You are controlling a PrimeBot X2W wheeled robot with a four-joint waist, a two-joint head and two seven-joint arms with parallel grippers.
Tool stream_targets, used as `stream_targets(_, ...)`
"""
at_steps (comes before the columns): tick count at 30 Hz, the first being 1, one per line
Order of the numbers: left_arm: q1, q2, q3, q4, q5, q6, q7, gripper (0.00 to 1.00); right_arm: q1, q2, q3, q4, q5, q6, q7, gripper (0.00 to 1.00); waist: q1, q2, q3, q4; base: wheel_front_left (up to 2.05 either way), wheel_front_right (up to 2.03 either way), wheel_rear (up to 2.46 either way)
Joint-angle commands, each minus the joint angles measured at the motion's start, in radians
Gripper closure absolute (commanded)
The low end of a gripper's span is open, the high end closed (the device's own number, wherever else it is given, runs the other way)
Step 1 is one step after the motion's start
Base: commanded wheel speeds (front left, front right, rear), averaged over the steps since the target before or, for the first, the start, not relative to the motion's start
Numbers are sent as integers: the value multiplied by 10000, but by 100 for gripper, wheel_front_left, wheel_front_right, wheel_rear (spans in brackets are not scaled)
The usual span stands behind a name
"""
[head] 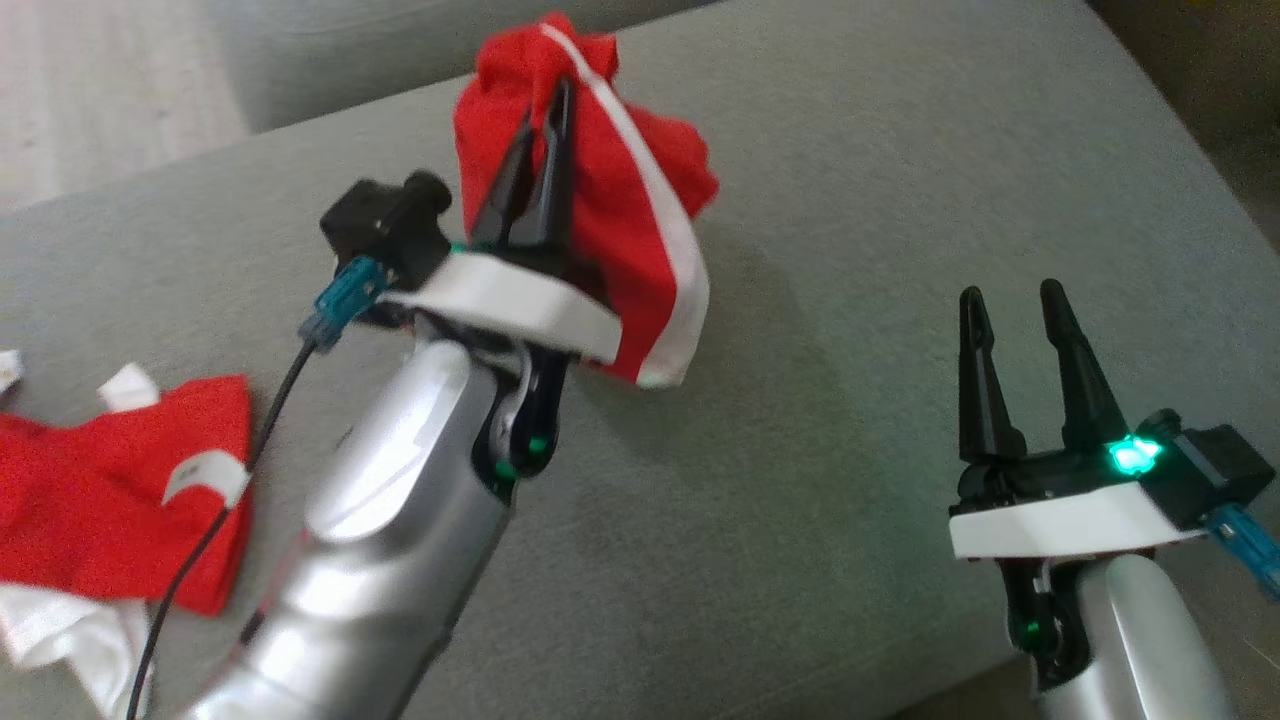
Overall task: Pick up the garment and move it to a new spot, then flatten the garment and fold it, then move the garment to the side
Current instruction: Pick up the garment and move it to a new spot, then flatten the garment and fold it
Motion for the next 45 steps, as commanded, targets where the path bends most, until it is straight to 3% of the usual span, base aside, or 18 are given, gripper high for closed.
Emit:
stream_targets(1, -906, 71, 99, -106, -40, 212, -409, 0, -315, -49, 243, -406, 70, -6, -107, 0, -1, 0, 356, -587, 0, 0, 0)
stream_targets(6, -1355, 70, -332, 964, 121, 497, -1076, 0, -253, -49, 46, -544, 121, -6, -107, 0, -1, 0, 453, -410, 0, 0, 0)
stream_targets(12, -1047, 535, -51, 1571, 524, 441, -1473, 0, -165, -49, -129, -515, -104, -6, -107, 0, -1, 0, 352, 623, 0, 0, 0)
stream_targets(23, 1594, 1585, 1031, -110, 2012, 129, -1546, 0, 212, -49, -732, -207, -645, -6, -107, 0, -1, 0, -197, 2911, 0, 0, 0)
stream_targets(27, 2763, 1467, 1378, -587, 2230, 144, -1547, 0, 404, -49, -644, -50, -710, -6, -107, 0, -1, 0, -320, 3234, 0, 0, 0)
stream_targets(32, 4424, 780, 2302, -1333, 2513, 115, -1547, 0, 619, -49, -697, 87, -696, -6, -107, 0, -1, 0, -382, 3563, 0, 0, 0)
stream_targets(39, 4570, 350, 2712, -1499, 3042, -386, -1548, 0, 440, -49, -1022, 267, -754, -6, -107, 0, -1, 0, -215, 3781, 0, 0, 0)
stream_targets(45, 4428, 211, 3040, -1483, 3285, -644, -1548, 0, 11, -49, -1133, 1348, -887, -6, -107, 0, -1, 0, 34, 3765, 0, 0, 0)
